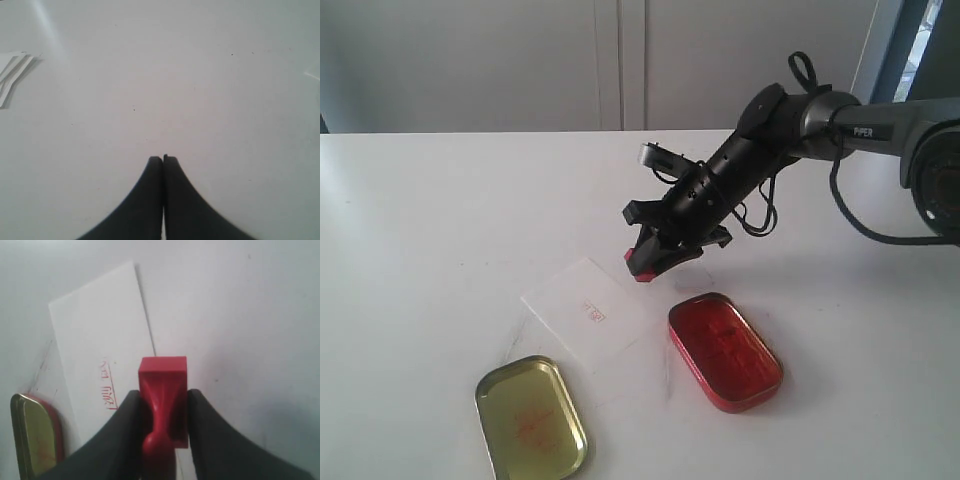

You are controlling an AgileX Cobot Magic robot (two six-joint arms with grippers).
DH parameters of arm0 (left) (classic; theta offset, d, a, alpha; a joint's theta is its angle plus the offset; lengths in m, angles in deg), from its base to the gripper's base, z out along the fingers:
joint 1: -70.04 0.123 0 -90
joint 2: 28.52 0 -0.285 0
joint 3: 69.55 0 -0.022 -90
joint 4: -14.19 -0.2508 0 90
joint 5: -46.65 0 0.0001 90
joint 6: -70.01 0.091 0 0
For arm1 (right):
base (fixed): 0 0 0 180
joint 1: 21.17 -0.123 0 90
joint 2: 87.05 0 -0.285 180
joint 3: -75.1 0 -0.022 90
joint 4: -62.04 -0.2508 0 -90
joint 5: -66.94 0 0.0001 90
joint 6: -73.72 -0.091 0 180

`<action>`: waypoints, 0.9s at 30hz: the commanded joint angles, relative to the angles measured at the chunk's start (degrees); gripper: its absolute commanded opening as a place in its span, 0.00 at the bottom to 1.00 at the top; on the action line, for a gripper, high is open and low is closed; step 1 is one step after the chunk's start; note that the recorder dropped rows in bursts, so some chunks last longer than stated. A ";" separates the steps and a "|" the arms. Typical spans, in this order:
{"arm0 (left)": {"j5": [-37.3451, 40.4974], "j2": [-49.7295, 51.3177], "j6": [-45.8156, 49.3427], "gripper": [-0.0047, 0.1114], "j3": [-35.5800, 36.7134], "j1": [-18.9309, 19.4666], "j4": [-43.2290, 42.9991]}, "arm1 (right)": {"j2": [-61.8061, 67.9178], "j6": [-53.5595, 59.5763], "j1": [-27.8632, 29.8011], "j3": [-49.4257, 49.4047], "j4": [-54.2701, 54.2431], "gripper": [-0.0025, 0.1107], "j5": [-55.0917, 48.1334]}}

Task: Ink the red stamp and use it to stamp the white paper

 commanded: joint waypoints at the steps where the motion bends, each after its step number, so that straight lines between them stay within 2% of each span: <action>1: 0.10 -0.26 0.00 0.04 -0.05 -0.24 0.69 | 0.38 0.79 0.50 -0.21 -0.78 0.02 1.63; 13: 0.10 -0.26 0.00 0.04 -0.05 -0.24 0.69 | 1.72 -1.23 0.64 -0.21 -0.78 0.02 1.90; 19: 0.10 -0.26 0.00 0.04 -0.05 -0.24 0.69 | 1.81 -1.60 0.64 -0.21 -0.78 0.18 1.90; 27: 0.10 -0.26 0.00 0.04 -0.05 -0.24 0.69 | 1.81 -3.11 1.19 -0.21 -0.56 0.29 1.90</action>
